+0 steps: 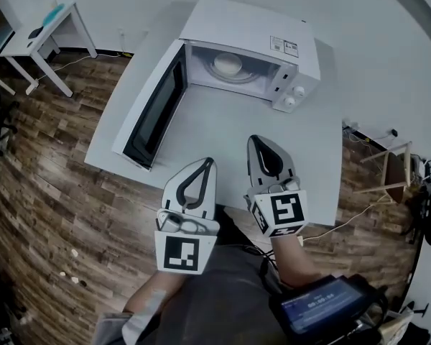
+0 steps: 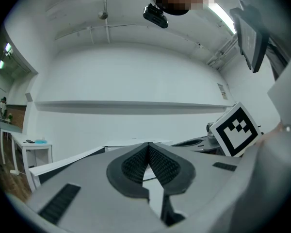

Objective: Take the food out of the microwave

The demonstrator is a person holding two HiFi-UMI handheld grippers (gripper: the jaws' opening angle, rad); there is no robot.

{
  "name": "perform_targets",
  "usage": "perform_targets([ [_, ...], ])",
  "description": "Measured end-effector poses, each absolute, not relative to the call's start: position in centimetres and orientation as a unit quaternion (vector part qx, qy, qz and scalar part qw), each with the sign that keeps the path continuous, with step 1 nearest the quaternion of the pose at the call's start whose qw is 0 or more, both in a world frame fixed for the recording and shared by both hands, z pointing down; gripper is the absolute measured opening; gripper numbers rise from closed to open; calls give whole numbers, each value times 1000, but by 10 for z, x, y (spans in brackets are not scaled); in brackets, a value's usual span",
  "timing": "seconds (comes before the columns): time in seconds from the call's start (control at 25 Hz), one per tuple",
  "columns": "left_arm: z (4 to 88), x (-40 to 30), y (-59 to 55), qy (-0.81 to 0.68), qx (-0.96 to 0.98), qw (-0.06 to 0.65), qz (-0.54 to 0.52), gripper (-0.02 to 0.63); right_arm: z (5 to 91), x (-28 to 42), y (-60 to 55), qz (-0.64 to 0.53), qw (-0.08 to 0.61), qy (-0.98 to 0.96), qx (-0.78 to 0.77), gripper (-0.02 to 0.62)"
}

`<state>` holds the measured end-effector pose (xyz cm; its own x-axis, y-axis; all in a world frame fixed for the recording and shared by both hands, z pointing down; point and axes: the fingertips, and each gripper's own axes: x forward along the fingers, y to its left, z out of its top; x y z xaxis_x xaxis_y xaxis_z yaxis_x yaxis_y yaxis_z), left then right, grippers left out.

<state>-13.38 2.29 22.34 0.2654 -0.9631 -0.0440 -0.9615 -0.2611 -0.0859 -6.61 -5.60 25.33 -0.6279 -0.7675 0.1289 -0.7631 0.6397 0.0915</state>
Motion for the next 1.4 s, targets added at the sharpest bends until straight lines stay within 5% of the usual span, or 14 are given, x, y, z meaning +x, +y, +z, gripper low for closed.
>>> perform_targets([
  [1.4,270,-164,-195,601,-796,26,-67,6,326,-92,-242,48,119,-900,417,8],
])
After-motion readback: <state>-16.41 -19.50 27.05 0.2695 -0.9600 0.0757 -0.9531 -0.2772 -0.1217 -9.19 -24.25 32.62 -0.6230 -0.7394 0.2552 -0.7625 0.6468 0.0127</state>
